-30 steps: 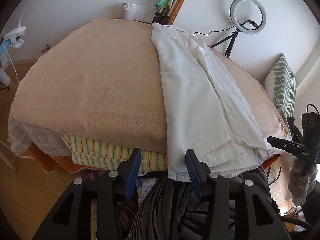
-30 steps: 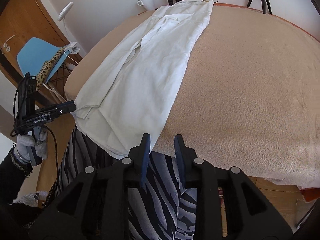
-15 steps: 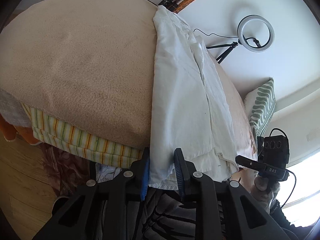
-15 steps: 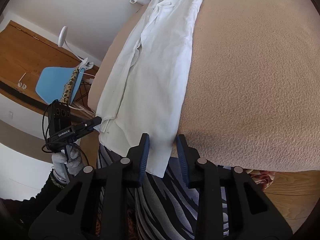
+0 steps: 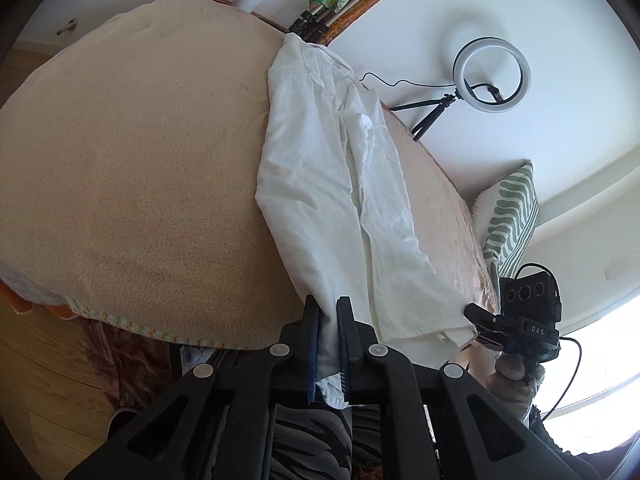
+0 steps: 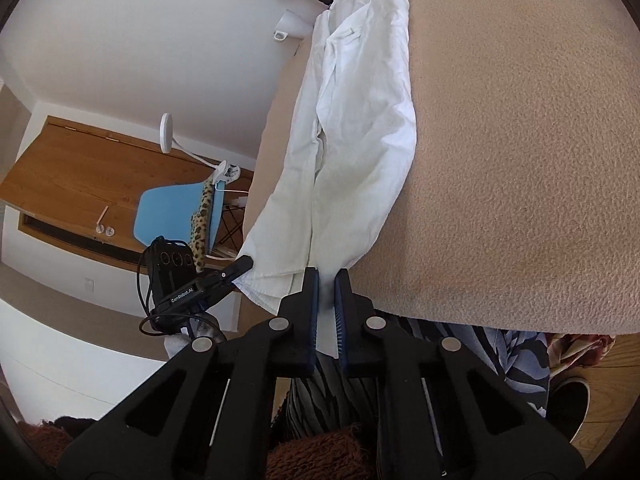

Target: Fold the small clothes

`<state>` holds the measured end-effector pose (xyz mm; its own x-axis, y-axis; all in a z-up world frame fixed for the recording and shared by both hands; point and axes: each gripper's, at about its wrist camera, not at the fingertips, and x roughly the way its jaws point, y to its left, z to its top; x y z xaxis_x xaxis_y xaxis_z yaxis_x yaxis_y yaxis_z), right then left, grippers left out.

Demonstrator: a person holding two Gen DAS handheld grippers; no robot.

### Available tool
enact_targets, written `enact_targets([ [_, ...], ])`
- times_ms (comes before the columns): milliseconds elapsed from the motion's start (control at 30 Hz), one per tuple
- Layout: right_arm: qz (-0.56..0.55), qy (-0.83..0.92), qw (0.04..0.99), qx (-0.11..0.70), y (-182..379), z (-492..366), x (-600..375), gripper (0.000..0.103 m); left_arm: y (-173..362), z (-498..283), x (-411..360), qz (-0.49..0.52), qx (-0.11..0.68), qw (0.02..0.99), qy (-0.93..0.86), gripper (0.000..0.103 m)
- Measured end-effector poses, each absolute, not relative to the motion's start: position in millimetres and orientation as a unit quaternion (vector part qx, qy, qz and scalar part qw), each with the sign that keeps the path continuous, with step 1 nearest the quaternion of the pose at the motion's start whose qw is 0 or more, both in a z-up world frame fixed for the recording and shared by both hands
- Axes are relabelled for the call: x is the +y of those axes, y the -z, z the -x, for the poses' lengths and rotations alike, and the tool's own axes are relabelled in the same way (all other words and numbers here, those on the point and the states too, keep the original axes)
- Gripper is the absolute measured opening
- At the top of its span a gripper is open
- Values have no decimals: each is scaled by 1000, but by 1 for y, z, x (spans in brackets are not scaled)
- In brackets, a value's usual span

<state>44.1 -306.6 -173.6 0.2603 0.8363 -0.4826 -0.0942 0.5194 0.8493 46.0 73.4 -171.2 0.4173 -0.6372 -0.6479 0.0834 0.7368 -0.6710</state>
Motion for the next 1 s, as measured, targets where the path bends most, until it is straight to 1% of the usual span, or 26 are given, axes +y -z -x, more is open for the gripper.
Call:
enact_targets([
  [200,-338,-327,741,479,142,-74,-298,9,142,-87,69,265,465,812,234,5],
  [400,-327,-306,764,464,126,-109,-297,9,127,-134,70,260,445,828,222,5],
  [667,-346,-254,771,470,130,-162,-304,9,130,-199,64,245,441,841,195,5],
  [833,-352,-212,767,493,145,-194,-305,9,143,-238,55,229,452,844,175,5],
  [900,-354,-196,765,502,152,-203,-306,9,147,-251,53,219,455,849,157,11],
  [933,-360,-191,760,507,157,-207,-306,9,148,-255,54,218,453,851,150,25],
  [967,-370,-186,752,513,163,-211,-308,9,148,-259,56,223,450,853,145,33],
  [1000,-377,-184,745,519,168,-216,-308,11,147,-262,60,232,446,853,141,34],
])
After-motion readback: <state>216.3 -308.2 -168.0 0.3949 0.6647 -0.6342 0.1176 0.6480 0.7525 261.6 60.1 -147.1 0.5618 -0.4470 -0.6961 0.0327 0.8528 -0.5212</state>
